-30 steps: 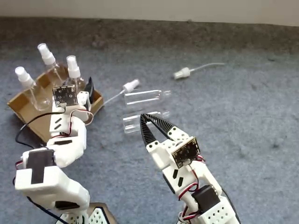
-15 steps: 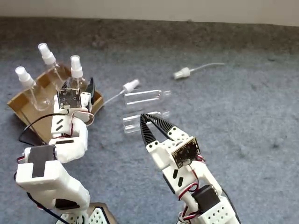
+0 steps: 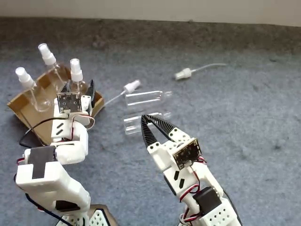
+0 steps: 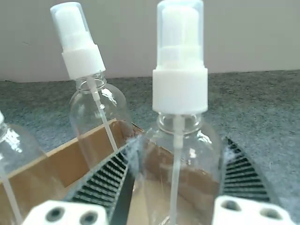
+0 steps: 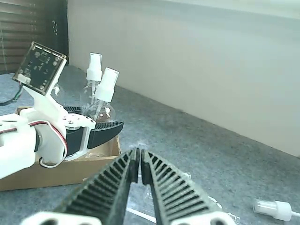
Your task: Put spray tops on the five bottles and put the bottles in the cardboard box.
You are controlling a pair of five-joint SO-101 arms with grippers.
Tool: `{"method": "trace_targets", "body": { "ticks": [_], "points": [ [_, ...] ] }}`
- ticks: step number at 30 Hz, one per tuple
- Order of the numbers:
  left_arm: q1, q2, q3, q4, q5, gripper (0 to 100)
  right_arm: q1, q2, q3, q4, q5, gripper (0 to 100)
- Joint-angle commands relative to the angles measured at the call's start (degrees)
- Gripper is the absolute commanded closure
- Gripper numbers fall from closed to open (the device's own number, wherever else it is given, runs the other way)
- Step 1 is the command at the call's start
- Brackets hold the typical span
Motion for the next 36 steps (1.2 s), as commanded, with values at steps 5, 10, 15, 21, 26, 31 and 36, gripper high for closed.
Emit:
{"method": "trace_targets", "body": {
  "ticks": [5, 10, 15, 21, 26, 31, 36],
  "points": [
    [-0.6, -0.1, 2.7, -2.2, -0.8, 85, -0.1, 0.0, 8.0, 0.3, 0.7, 99.4],
    [-0.7, -0.1, 3.5, -2.3, -0.7, 85, -0.1, 0.0, 8.0, 0.9, 0.7, 99.4],
    [-0.6, -0.1, 3.8, -2.3, -0.8, 85, -0.1, 0.0, 8.0, 1.7, 0.7, 99.4],
    [-0.6, -0.1, 4.4, -2.3, -0.9, 85, -0.1, 0.0, 8.0, 1.8, 0.7, 99.4],
    [-0.6, -0.1, 4.4, -2.3, -0.9, 84, -0.1, 0.0, 8.0, 1.8, 0.7, 99.4],
    [-0.7, -0.1, 4.5, -2.1, -0.7, 76, -0.1, 0.0, 8.0, 1.8, 0.7, 99.4],
    [-0.8, -0.1, 4.7, -2.1, -0.7, 76, -0.1, 0.0, 8.0, 1.8, 0.7, 99.4]
  ]
}}
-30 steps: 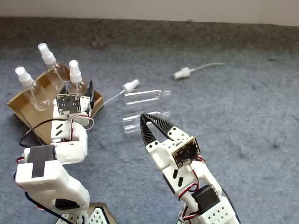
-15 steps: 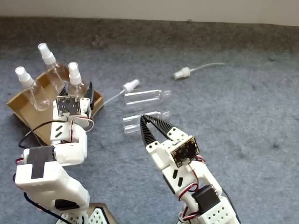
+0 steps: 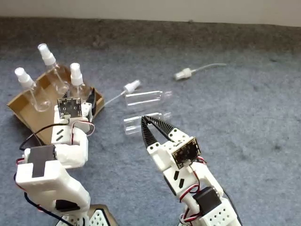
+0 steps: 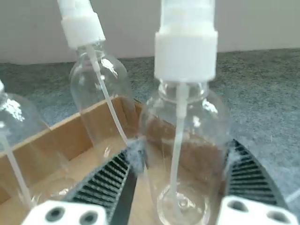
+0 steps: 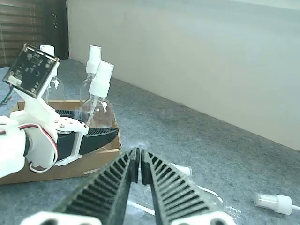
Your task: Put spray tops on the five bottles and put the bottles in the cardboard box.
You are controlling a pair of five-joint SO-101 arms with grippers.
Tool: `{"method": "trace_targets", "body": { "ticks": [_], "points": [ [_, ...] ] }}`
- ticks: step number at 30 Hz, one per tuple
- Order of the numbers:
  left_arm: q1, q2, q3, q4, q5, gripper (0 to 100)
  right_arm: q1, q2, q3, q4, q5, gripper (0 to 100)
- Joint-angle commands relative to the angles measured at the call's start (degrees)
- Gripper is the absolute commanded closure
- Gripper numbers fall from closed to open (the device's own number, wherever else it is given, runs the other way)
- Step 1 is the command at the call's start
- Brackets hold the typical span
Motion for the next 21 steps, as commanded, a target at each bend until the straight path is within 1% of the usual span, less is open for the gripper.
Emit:
{"method": "trace_targets", "body": {
  "ticks": [1, 21],
  "points": [
    [-0.7, -0.6, 0.8, -0.9, -0.3, 76, -0.1, 0.0, 8.0, 0.2, 0.7, 99.4],
    [-0.4, -0.7, 2.5, -1.1, -0.4, 76, -0.1, 0.0, 8.0, 0.3, 0.7, 99.4]
  ]
}}
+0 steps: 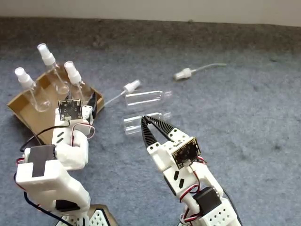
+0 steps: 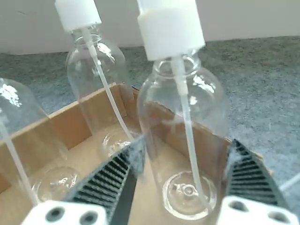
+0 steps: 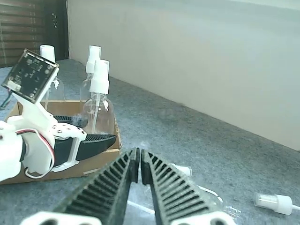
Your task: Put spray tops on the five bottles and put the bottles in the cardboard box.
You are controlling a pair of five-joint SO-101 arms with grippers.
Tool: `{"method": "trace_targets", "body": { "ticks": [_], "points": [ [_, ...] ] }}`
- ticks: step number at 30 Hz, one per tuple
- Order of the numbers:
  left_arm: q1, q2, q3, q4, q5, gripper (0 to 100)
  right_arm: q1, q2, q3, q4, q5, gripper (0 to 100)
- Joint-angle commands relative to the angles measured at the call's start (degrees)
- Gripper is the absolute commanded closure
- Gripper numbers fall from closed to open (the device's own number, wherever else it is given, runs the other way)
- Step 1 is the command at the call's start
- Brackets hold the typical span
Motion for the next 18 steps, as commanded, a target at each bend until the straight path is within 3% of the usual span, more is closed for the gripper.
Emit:
{"method": "trace_targets", "body": {
  "ticks": [1, 6, 18],
  "points": [
    [-0.4, -0.8, 1.4, -1.8, -0.4, 76, -0.1, 0.0, 8.0, 0.3, 0.7, 99.4],
    [-0.5, -5.5, 4.6, -4.3, -0.4, 76, -0.1, 0.0, 8.0, 0.3, 0.7, 99.4],
    [-0.6, -26.2, 15.3, 6.3, -0.4, 76, -0.1, 0.0, 8.0, 0.3, 0.7, 99.4]
  ]
}}
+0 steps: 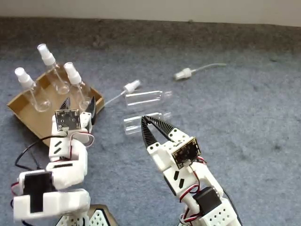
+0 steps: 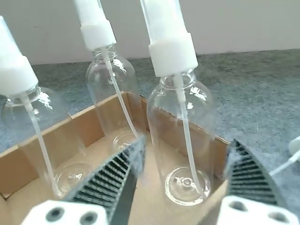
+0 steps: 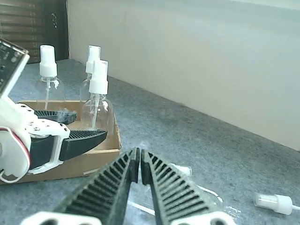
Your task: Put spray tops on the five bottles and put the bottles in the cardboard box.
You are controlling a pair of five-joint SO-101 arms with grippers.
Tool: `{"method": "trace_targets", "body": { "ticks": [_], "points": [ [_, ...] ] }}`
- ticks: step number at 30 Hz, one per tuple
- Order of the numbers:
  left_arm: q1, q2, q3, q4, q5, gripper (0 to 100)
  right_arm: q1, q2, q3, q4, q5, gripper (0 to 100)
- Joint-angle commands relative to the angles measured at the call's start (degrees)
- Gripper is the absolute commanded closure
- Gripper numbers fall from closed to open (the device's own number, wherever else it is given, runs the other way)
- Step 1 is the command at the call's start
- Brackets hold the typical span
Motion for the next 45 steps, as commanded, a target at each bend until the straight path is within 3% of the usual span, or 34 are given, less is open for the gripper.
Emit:
{"method": "trace_targets", "body": {
  "ticks": [1, 6, 9, 13, 18, 21, 27, 31, 36, 45],
  "points": [
    [-0.7, -11.1, 3.5, 6.3, -0.4, 76, -0.1, 0.0, 8.0, 0.4, 0.7, 99.4],
    [-0.4, -24.7, 7.9, 17.1, -0.2, 77, 0.0, 0.0, 7.8, 1.2, 0.7, 99.3],
    [-0.3, -34.3, 7.9, 28.8, -0.2, 77, 0.0, 0.0, 7.8, 2.3, 0.4, 99.1],
    [-0.3, -49.6, 6.4, 48.7, -0.2, 77, 1.4, 0.0, 7.9, 2.3, 0.4, 99.1],
    [0.7, -69.8, -1.3, 80.3, -0.4, 77, 4.8, -0.1, 7.6, 2.3, 0.4, 99.1],
    [2.8, -79.1, -4.2, 92.6, -0.4, 77, 4.8, -0.1, 7.6, 2.2, 0.4, 99.1],
    [5.6, -86.1, -6.0, 98.3, -0.4, 77, 7.3, 0.0, 7.3, 3.6, 0.4, 99.1],
    [6.5, -85.0, -14.1, 109.1, -0.4, 77, 13.0, 0.0, 1.1, 16.6, 0.4, 94.8],
    [11.2, -81.5, -22.6, 116.7, -0.8, 77, 18.3, 0.0, -7.1, 30.1, 0.4, 82.5],
    [16.6, -68.1, -32.7, 121.6, -3.5, 77, 28.2, 0.0, -9.9, 36.3, 0.7, 82.1]
  ]
}}
